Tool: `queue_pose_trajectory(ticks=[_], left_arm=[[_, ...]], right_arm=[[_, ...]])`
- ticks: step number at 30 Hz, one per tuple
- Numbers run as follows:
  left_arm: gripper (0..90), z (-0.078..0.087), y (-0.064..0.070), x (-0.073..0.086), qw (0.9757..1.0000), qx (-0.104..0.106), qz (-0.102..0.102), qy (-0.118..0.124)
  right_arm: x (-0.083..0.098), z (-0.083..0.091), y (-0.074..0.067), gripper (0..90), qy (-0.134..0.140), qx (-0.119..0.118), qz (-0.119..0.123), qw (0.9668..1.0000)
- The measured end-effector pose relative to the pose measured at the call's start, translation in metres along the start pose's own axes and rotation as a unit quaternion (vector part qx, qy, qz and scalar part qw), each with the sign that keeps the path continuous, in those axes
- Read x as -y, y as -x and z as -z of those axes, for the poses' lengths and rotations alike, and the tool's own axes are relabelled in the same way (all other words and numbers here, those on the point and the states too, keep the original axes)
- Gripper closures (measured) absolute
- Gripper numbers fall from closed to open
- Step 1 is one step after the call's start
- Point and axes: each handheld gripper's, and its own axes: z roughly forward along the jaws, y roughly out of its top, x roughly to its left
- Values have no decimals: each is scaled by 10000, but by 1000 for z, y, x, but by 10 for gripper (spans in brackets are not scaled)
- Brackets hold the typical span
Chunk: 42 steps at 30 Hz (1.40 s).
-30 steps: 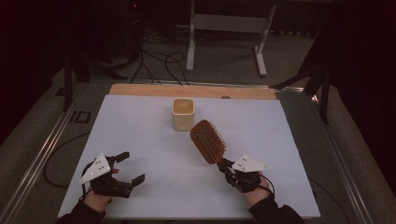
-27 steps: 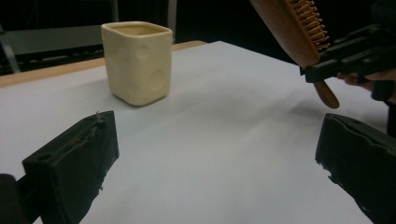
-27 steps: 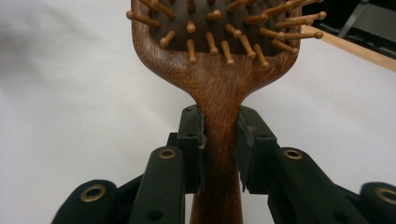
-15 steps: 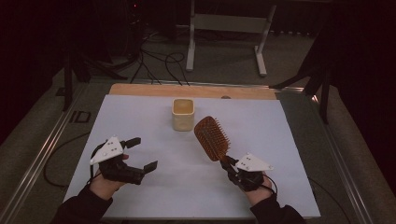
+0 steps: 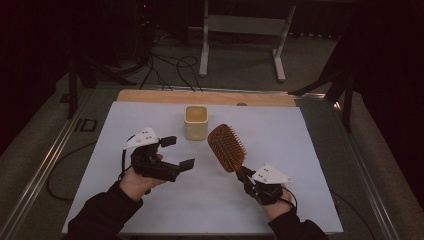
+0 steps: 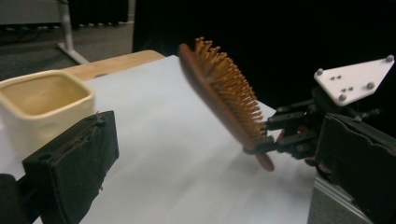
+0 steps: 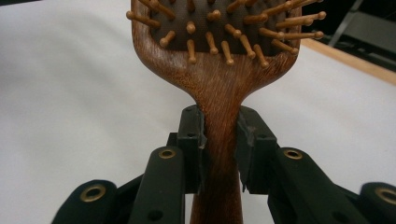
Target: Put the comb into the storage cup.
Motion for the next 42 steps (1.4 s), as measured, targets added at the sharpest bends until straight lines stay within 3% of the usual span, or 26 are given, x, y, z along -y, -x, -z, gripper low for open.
queue_pose_trajectory(ticks=[7, 11, 19, 26, 27, 30, 37, 42], left_arm=[[2, -23, 6, -8, 9994, 283, 163, -105], [2, -35, 6, -11, 9993, 298, 74, -205], [2, -59, -4, -12, 9978, 316, 529, -226], [2, -83, -6, -10, 9938, 470, 958, -324], [2, -87, -6, -10, 9931, 491, 986, -390], [2, -94, -5, -9, 9925, 429, 1043, -462], [61, -102, -6, -7, 9911, 270, 1260, -327], [166, -102, -7, -6, 9899, 174, 1392, -179]], right_arm=[[-1, 0, -1, 734, 12, 8, -10, 10000], [-1, 0, -1, 734, 20, -9, 50, 10000], [-2, -1, -3, 734, 2, -12, 27, 10000], [-2, -2, -4, 734, -29, -62, 30, 10000], [-2, -2, -4, 734, -48, -62, 135, 9999], [-2, -2, -3, 734, -49, -83, 118, 9999], [-2, -2, -3, 734, -53, -59, 131, 9999], [-1, -3, -3, 734, -72, -77, 106, 9999]])
